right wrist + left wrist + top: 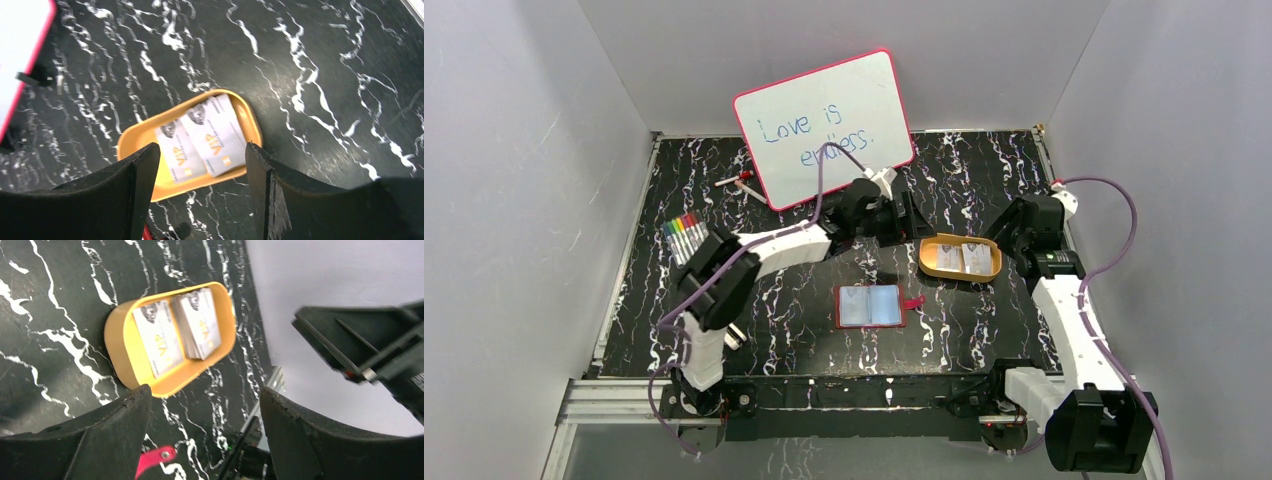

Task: Put the credit cards into the card holder
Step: Move the storage box to the center of the board.

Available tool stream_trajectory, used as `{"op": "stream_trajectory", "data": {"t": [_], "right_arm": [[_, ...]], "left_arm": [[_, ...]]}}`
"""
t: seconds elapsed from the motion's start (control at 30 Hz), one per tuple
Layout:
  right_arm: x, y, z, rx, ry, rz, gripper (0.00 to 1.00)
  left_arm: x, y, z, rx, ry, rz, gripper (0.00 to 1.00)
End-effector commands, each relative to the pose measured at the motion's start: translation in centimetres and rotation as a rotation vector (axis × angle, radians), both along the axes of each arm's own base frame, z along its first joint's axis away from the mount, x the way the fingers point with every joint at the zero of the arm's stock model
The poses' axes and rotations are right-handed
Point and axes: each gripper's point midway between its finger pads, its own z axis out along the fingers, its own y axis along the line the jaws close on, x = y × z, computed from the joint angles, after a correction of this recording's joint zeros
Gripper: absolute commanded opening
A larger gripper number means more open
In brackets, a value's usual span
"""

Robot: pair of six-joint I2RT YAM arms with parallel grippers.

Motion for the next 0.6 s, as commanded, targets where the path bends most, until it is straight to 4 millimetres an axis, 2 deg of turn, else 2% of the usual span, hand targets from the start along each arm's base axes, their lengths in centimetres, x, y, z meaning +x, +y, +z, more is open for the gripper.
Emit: {"op": "stream_trajectory", "data": {"t": [0.0,0.03,0.13,0.33,0.4,0.57], "right_arm": [[-1.6,-1.4,-2.5,-0.009,0.064,-0.076,0.72],[-1.7,-2.2,-3.1,-0.001,0.065,-0.103,0.72],[-1.4,-2.7,-4.7,0.055,0.049,-0.129,0.72],[0.3,-4.9,-5.9,0.128,0.043,-0.226,0.71],[1.4,-5.1,-6.1,0.159,0.026,-0.218,0.67],[3.5,-4.2,-6.8,0.192,0.042,-0.123,0.54]], "left_arm": [[0.4,-1.8,0.8,0.012,-0.015,-0.064,0.75],[0.7,-1.5,1.0,0.022,-0.033,-0.051,0.75],[1.0,-0.4,1.9,0.048,-0.071,-0.025,0.75],[0.3,3.4,3.1,0.125,-0.126,0.037,0.75],[0.1,4.7,3.5,0.133,-0.132,0.055,0.75],[-0.3,7.4,4.3,0.155,-0.153,0.093,0.75]]}}
